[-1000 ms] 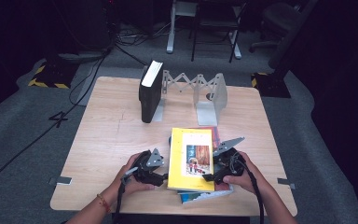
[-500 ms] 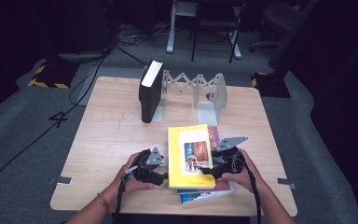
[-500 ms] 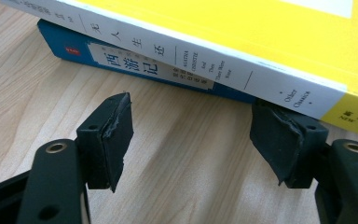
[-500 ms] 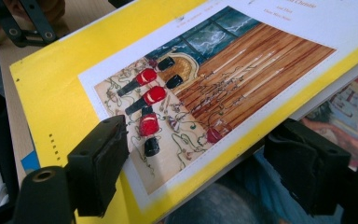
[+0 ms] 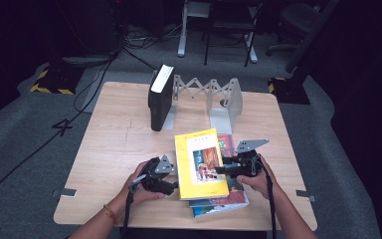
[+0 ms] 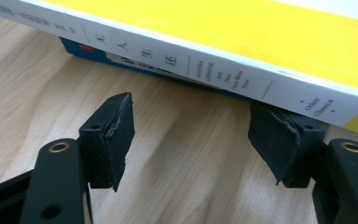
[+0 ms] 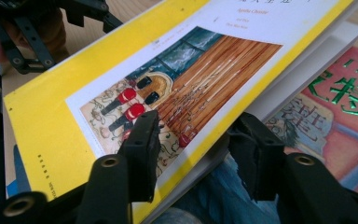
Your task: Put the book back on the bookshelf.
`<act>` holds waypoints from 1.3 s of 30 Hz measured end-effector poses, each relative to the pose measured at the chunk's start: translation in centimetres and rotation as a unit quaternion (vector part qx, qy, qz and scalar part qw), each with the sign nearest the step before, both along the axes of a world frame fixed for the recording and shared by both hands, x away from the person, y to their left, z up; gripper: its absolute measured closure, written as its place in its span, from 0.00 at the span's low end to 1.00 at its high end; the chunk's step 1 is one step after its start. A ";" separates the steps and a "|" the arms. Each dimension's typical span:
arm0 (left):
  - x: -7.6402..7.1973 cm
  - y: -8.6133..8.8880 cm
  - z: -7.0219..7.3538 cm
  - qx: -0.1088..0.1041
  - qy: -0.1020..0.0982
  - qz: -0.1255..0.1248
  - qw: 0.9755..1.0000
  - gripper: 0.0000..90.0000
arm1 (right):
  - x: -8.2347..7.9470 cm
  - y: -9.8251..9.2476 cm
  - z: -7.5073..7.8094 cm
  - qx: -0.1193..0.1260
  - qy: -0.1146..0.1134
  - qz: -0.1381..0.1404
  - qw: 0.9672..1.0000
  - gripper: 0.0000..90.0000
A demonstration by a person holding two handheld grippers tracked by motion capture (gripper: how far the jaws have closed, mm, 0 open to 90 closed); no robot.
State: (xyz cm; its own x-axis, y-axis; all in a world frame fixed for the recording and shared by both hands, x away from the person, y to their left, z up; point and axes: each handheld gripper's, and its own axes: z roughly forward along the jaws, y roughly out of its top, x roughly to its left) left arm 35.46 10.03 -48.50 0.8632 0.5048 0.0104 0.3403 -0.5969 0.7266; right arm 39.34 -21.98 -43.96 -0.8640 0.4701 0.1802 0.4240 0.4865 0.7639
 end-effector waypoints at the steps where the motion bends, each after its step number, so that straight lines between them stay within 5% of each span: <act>1: 0.1 0.0 0.0 -0.001 0.001 0.003 1.000 0.35 | 0.0 0.0 0.0 0.007 -0.002 0.001 1.000 0.61; 3: 0.4 -0.1 0.2 -0.003 -0.001 0.007 1.000 0.35 | 0.0 0.1 0.2 0.011 -0.008 -0.004 1.000 0.53; 6: 0.6 -0.4 0.5 -0.006 -0.004 0.004 1.000 0.35 | 0.2 1.1 0.0 -0.036 -0.014 -0.014 0.999 0.37; 14: 0.7 -1.0 0.5 -0.002 -0.008 0.001 1.000 0.35 | 0.9 1.6 -0.3 -0.042 -0.026 -0.033 0.998 0.35; 16: 0.8 -0.9 0.5 0.001 -0.009 0.005 1.000 0.35 | 0.7 1.7 -0.2 -0.044 -0.037 -0.036 0.998 0.40; 18: 0.9 -0.7 0.5 0.001 -0.010 0.009 1.000 0.35 | 0.5 1.3 0.1 -0.021 -0.055 -0.043 0.997 0.54; 21: 1.1 -0.5 0.5 0.002 -0.012 0.017 1.000 0.35 | 0.2 1.3 0.5 -0.011 -0.063 -0.029 0.998 0.58; 24: 1.6 -0.2 0.4 0.003 -0.012 0.029 1.000 0.35 | 0.2 1.6 0.7 0.004 -0.050 0.001 0.999 0.58; 28: 2.6 0.4 0.4 -0.001 -0.012 0.045 0.999 0.36 | 1.0 2.3 0.6 -0.022 -0.023 0.020 0.999 0.55; 34: 4.1 0.8 0.4 -0.004 -0.006 0.063 0.998 0.37 | 1.7 1.9 0.9 -0.004 -0.003 0.021 1.000 0.78; 39: 4.8 0.8 0.5 -0.007 -0.008 0.073 0.997 0.41 | 1.5 1.5 1.2 0.025 -0.005 0.033 0.999 0.86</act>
State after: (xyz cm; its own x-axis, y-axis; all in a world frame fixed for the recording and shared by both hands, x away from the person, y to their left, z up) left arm 40.26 10.82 -47.98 0.7799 0.6257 0.0160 0.4110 -0.5312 0.7409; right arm 40.85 -20.49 -42.77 -0.8950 0.4021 0.1932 0.3842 0.4747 0.7918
